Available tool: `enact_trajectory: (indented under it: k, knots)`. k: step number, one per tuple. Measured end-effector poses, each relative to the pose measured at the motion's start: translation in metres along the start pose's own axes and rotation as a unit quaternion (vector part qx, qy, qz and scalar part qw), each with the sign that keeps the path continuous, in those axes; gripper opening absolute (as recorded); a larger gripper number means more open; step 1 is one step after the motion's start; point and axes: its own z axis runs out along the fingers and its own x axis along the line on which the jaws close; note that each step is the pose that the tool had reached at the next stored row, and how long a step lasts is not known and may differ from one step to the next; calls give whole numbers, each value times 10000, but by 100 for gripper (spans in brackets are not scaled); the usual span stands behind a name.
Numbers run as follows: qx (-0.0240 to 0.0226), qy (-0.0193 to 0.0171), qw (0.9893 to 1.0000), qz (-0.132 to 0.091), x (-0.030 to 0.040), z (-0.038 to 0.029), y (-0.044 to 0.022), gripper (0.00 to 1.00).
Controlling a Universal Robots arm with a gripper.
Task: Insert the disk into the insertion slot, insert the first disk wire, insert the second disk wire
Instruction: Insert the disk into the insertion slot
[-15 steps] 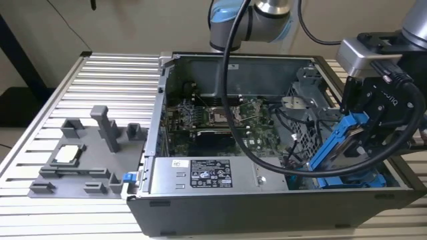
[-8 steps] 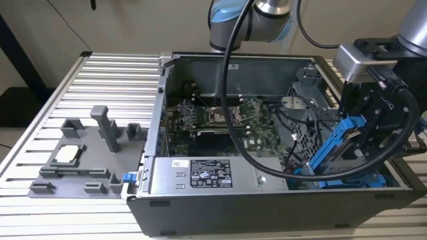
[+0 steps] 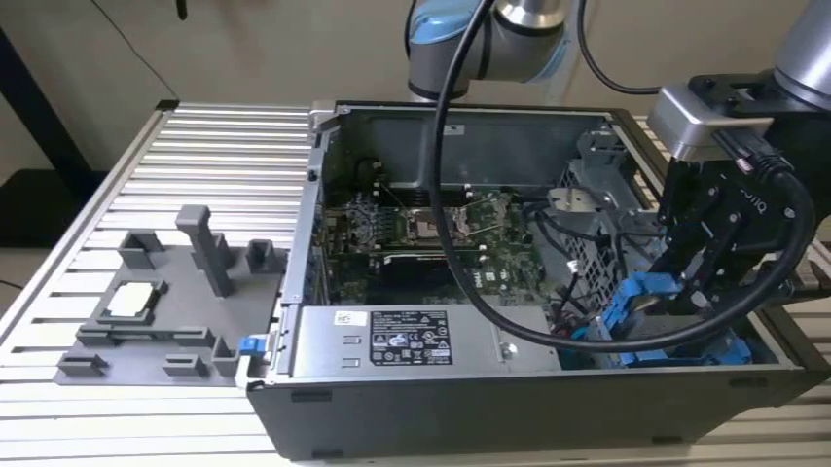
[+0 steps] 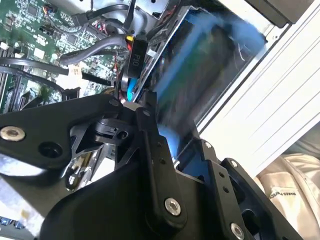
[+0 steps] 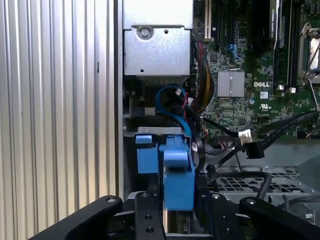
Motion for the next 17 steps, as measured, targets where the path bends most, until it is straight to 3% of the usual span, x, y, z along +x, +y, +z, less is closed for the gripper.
enact_trajectory:
  k: [4,10,12,13,14,17]
  knots:
    - [-2,0,10000,0,1,-11,0,40]
    - [-7,0,10000,0,0,-201,0,40]
    - [-5,-1,10000,0,-2,-219,0,40]
    - [21,-14,10000,-1,-2,-220,2,40]
    - [71,-50,10000,-1,-3,-221,3,40]
    - [268,-176,9995,-1,-5,-221,7,40]
